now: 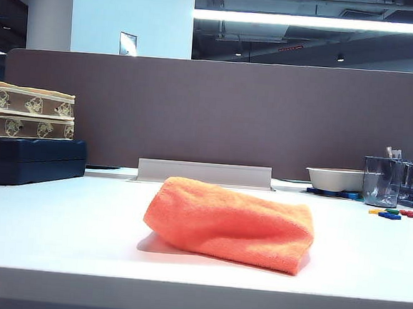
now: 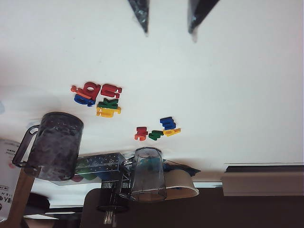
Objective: Use an orange cloth to wipe the letter magnets on the table away for a distance.
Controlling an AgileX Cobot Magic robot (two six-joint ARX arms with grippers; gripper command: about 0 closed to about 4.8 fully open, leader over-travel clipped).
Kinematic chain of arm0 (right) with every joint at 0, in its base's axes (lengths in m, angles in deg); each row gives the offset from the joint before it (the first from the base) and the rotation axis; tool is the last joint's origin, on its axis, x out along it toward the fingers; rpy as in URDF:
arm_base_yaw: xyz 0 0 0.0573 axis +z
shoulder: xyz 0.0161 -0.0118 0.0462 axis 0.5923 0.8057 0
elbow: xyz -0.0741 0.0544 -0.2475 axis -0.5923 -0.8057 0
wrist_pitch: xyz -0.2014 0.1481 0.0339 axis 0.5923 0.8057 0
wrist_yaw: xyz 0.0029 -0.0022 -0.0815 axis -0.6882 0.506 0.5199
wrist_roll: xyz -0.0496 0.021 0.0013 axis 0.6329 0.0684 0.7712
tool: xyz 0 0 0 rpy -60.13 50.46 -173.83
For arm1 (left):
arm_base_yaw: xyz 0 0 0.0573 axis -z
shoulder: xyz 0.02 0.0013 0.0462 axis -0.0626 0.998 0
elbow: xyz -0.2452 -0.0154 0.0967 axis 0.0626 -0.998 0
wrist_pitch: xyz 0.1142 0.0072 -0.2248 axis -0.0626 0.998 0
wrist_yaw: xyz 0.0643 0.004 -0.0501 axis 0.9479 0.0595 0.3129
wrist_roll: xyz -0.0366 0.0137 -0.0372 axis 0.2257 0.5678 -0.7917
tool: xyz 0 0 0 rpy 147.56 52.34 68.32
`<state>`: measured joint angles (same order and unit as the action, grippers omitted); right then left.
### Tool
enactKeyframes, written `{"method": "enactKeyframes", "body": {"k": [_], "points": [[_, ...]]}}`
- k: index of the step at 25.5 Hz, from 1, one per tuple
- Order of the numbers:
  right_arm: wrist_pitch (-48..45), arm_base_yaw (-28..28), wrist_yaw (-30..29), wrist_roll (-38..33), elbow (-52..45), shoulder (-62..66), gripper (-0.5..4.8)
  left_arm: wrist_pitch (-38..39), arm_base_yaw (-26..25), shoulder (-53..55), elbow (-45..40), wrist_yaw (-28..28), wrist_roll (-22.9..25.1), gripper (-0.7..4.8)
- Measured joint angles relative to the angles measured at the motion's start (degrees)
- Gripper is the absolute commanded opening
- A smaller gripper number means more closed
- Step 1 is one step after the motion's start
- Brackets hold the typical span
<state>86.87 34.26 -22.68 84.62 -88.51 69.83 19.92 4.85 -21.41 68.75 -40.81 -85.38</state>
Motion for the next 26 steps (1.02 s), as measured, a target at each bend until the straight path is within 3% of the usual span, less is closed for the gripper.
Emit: {"method": "enactKeyframes", "body": {"k": [12, 20, 26], "points": [[0.0, 0.0, 0.0, 0.0, 0.0, 0.0, 1.03, -1.6, 0.0, 0.0, -5.6, 0.0, 0.0, -0.05], [0.0, 0.0, 0.0, 0.0, 0.0, 0.0, 1.03, -13.4, 0.0, 0.0, -12.9, 0.0, 0.0, -0.05], [0.0, 0.0, 0.0, 0.0, 0.0, 0.0, 1.03, -14.8, 0.0, 0.0, -13.3, 0.2, 0.0, -0.05]]}}
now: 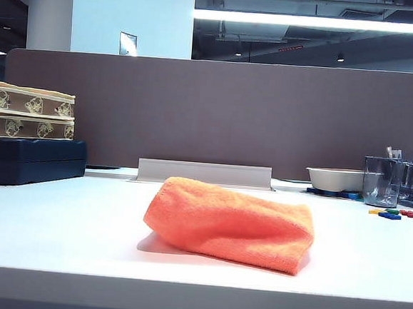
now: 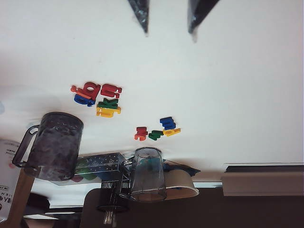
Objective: Use an orange cloth to wipe the letter magnets on the table away for a distance.
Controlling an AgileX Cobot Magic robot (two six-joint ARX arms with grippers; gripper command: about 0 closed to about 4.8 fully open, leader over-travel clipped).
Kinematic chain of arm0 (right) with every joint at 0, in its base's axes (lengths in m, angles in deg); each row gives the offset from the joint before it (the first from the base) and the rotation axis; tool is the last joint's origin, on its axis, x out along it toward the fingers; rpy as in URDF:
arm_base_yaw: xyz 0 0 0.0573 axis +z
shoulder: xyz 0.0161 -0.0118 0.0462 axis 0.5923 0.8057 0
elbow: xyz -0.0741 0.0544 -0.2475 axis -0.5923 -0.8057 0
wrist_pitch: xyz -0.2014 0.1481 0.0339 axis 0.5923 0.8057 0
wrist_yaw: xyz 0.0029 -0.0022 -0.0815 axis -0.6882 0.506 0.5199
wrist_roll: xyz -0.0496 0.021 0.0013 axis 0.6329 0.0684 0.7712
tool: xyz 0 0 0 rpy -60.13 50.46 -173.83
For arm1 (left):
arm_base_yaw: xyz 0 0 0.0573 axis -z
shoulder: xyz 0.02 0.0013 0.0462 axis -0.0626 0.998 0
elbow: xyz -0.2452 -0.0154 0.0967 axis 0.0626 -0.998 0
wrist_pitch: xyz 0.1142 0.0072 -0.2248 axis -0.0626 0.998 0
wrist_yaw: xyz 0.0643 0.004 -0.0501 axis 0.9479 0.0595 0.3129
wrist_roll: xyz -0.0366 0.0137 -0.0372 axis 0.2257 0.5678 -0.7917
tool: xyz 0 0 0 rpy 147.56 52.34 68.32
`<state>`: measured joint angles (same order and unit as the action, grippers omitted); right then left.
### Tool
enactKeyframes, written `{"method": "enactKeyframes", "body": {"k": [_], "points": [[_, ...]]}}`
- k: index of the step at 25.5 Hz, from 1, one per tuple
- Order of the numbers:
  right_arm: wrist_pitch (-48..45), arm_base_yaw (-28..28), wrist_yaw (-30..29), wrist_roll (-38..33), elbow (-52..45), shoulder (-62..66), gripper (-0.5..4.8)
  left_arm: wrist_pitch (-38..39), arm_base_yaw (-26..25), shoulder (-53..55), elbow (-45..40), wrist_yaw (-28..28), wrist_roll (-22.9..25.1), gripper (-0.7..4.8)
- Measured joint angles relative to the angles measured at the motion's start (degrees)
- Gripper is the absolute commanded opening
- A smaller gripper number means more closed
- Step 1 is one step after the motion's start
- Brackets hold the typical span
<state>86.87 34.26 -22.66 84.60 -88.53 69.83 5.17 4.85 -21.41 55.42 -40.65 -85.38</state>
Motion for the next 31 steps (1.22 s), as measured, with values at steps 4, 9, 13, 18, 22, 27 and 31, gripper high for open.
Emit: {"method": "enactKeyframes", "body": {"k": [4, 9, 13, 18, 22, 27, 31], "points": [[0.0, 0.0, 0.0, 0.0, 0.0, 0.0, 1.03, -1.7, 0.0, 0.0, 0.0, 0.3, 0.0, -0.05], [0.0, 0.0, 0.0, 0.0, 0.0, 0.0, 1.03, -5.3, 0.0, 0.0, 0.0, 0.3, 0.0, -0.05], [0.0, 0.0, 0.0, 0.0, 0.0, 0.0, 1.03, -7.2, 0.0, 0.0, 0.0, 1.1, 0.0, -0.05], [0.0, 0.0, 0.0, 0.0, 0.0, 0.0, 1.03, -7.2, 0.0, 0.0, 0.0, 6.3, 0.0, -0.05], [0.0, 0.0, 0.0, 0.0, 0.0, 0.0, 1.03, -8.0, 0.0, 0.0, 0.0, 8.8, 0.0, -0.05], [0.0, 0.0, 0.0, 0.0, 0.0, 0.0, 1.03, -10.0, 0.0, 0.0, 0.0, 12.9, -0.9, -0.05], [0.0, 0.0, 0.0, 0.0, 0.0, 0.0, 1.03, -10.6, -0.2, 0.0, 0.0, 13.8, -2.6, -0.05]]}}
